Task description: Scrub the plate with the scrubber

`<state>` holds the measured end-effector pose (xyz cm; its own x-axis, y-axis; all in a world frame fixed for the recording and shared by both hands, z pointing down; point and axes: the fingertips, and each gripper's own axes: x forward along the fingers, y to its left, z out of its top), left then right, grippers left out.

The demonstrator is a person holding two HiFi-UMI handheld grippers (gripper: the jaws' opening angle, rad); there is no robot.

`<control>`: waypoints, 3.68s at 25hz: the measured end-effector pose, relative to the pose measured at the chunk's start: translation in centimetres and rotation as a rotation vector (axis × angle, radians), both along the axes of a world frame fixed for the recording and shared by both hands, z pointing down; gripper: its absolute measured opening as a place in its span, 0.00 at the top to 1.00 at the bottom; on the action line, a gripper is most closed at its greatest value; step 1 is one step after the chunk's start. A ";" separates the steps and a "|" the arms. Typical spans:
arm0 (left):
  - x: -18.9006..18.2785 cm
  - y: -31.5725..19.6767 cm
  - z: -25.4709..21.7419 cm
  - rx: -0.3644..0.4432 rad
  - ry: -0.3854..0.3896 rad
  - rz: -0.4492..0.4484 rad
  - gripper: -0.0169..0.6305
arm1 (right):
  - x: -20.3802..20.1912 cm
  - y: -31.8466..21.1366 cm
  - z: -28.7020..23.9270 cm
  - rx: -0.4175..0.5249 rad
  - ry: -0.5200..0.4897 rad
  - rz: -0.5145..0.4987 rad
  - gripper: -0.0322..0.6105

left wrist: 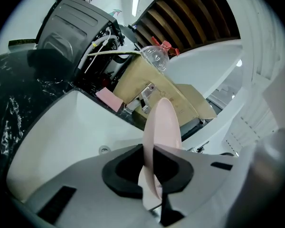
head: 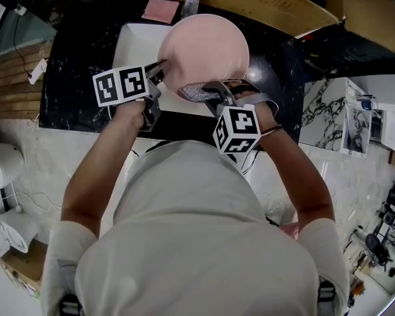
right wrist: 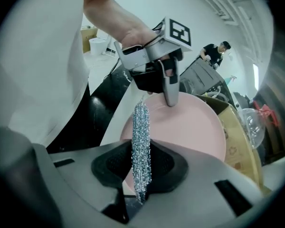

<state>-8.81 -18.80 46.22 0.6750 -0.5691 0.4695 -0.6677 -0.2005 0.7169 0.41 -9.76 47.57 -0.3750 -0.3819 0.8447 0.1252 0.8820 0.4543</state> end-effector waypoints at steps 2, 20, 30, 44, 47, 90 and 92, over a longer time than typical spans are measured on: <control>-0.1 0.3 0.3 -0.008 0.000 -0.001 0.93 | 0.3 -1.0 -1.4 0.017 -0.033 0.033 0.83; 2.1 1.9 0.8 -0.025 -0.009 0.071 0.92 | -2.2 -7.7 -3.8 0.285 0.008 0.070 0.83; -0.3 1.3 0.7 -0.035 0.039 0.002 0.91 | -2.4 -1.7 0.1 0.241 0.087 -0.184 0.83; -2.7 1.4 0.8 -0.030 0.038 -0.020 0.93 | 1.4 0.7 -1.9 0.070 -0.009 -0.201 0.83; -2.7 1.7 0.7 -0.029 0.033 0.009 0.93 | 1.7 -1.9 -5.4 0.116 -0.103 -0.129 0.83; 0.7 2.5 0.3 0.008 -0.097 0.496 0.95 | -1.5 -11.6 -8.6 -0.316 -0.092 -0.208 0.83; 0.5 2.4 0.5 0.004 -0.100 0.487 0.95 | -1.0 -11.8 -8.5 -0.311 -0.112 -0.183 0.83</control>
